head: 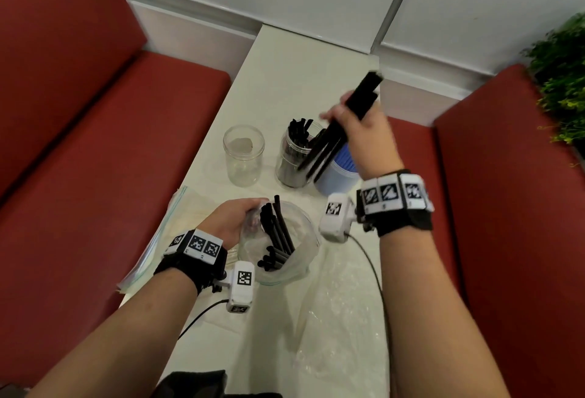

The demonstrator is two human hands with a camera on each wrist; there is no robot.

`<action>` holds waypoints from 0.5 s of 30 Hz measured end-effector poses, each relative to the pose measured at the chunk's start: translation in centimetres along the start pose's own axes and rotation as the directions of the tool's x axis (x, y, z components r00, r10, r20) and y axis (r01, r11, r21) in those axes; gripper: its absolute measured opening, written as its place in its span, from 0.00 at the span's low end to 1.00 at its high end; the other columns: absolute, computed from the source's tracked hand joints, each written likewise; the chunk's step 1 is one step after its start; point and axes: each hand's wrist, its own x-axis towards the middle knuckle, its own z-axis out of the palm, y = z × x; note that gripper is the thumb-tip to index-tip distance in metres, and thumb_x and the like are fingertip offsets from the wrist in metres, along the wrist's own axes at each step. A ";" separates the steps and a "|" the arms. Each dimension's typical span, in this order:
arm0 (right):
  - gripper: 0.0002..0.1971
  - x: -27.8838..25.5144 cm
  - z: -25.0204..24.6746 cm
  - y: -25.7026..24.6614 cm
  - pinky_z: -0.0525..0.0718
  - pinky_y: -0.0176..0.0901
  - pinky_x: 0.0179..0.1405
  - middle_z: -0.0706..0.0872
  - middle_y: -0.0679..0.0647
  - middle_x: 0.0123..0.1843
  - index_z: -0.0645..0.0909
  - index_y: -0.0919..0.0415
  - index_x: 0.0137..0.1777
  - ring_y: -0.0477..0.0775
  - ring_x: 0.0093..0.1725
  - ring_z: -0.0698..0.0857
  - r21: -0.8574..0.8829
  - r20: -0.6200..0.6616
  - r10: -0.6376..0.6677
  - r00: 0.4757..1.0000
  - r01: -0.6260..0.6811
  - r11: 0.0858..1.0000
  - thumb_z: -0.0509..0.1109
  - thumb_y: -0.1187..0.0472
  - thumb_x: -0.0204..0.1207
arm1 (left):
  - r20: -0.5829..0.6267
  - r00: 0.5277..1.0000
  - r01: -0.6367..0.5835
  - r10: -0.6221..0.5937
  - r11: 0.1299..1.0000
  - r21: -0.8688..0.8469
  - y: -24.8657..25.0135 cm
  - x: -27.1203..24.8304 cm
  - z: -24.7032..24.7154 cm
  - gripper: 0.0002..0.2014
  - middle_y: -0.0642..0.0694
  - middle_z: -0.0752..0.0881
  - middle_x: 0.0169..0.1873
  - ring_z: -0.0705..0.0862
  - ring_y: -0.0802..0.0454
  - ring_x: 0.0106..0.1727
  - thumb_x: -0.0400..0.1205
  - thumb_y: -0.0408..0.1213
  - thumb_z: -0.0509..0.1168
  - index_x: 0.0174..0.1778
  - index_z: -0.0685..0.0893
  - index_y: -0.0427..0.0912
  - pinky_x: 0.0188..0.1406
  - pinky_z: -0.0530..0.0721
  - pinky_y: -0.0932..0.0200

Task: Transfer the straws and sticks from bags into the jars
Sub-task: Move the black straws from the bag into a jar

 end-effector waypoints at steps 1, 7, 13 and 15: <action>0.06 1.4 -0.3 -0.9 0.85 0.53 0.65 0.89 0.53 0.46 0.75 0.56 0.54 0.60 0.56 0.91 0.024 -0.059 -0.076 0.995 0.077 0.997 0.67 0.67 0.82 | -0.007 1.000 0.000 0.000 1.000 0.001 0.1 0.2 0.0 0.19 0.33 0.85 0.59 0.87 0.43 0.52 0.90 0.35 0.60 0.73 0.80 0.28 0.56 0.86 0.48; 0.07 6.6 0.8 0.0 0.84 0.43 0.58 0.83 0.57 0.50 0.73 0.54 0.53 0.63 0.58 0.88 -0.041 -0.262 -0.221 0.939 0.218 0.975 0.68 0.63 0.80 | -0.012 1.000 -0.003 0.003 1.000 0.015 0.4 1.1 0.2 0.16 0.31 0.83 0.61 0.87 0.43 0.50 0.88 0.35 0.63 0.68 0.82 0.29 0.58 0.86 0.47; 0.06 7.6 1.7 4.4 0.80 0.29 0.52 0.82 0.48 0.47 0.73 0.59 0.55 0.54 0.54 0.88 -0.092 -0.315 -0.204 0.927 0.185 0.978 0.68 0.63 0.82 | -0.036 0.999 0.012 -0.012 1.000 0.007 0.7 1.6 0.0 0.19 0.34 0.87 0.57 0.88 0.44 0.50 0.89 0.34 0.61 0.72 0.80 0.27 0.56 0.87 0.50; 0.06 7.6 1.4 5.7 0.81 0.29 0.52 0.83 0.48 0.47 0.73 0.60 0.56 0.50 0.53 0.89 -0.091 -0.331 -0.198 0.923 0.177 0.980 0.66 0.64 0.83 | -0.041 0.999 0.012 -0.012 1.000 0.002 0.8 1.7 0.0 0.19 0.36 0.87 0.53 0.88 0.46 0.46 0.88 0.34 0.62 0.72 0.81 0.28 0.54 0.87 0.51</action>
